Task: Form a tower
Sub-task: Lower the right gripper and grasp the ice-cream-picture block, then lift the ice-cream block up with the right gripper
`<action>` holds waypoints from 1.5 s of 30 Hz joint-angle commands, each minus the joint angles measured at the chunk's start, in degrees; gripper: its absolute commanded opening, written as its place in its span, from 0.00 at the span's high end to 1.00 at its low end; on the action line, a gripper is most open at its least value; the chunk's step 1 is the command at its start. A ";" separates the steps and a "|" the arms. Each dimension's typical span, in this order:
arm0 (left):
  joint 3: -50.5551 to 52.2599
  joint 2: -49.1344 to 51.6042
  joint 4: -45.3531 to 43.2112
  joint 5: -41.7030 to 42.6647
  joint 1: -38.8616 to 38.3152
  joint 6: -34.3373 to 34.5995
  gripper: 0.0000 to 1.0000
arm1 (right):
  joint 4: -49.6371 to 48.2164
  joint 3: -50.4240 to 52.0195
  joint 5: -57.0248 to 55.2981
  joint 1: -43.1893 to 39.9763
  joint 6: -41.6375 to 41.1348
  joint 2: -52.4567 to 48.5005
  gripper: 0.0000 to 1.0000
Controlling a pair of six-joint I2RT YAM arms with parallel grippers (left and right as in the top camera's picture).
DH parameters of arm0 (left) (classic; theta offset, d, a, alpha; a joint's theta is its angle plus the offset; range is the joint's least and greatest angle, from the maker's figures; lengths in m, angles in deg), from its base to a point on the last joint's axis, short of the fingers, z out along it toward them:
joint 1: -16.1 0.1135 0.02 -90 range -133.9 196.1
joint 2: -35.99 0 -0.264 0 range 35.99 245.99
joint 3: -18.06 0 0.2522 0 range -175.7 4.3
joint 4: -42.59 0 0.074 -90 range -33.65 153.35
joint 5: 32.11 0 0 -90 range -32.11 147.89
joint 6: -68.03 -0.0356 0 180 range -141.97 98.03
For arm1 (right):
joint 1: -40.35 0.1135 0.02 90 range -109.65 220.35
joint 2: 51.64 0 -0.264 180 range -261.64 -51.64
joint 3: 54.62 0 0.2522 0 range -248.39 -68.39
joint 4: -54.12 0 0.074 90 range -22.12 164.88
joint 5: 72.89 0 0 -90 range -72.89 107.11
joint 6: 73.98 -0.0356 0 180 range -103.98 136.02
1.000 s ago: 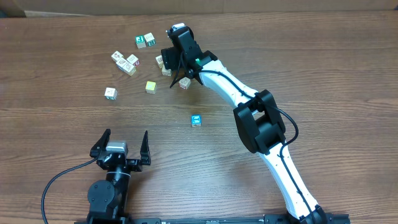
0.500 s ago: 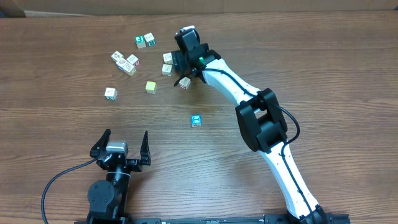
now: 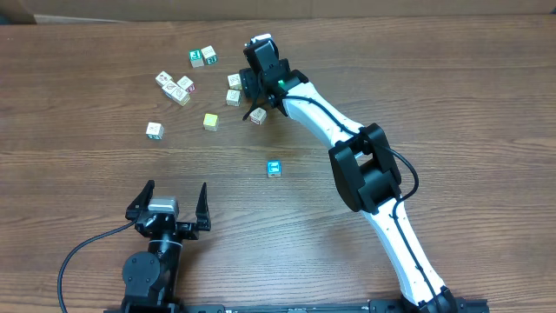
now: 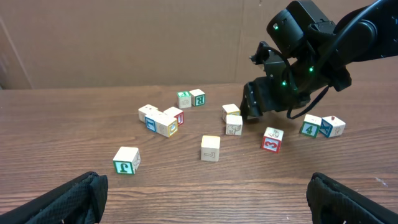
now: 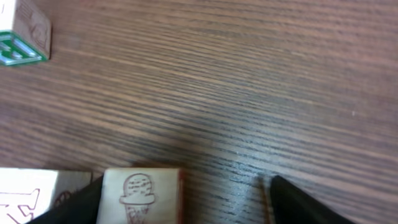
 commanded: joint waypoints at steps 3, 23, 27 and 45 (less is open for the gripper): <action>0.20 -0.66 -0.13 0.63 0.39 -0.90 0.00 | 0.00 -0.11 0.22 0.00 -0.22 1.20 0.46; 0.20 -0.66 -0.13 0.66 0.39 -0.90 0.00 | 0.28 -0.15 1.20 0.26 -0.20 3.80 0.51; 0.20 -0.66 -0.13 0.66 0.39 -0.90 0.00 | 0.04 -0.15 3.72 0.28 -0.20 3.82 0.55; 0.20 -0.66 -0.13 0.66 0.39 -0.90 0.01 | 1.22 -0.15 2.56 0.24 -0.17 10.29 0.70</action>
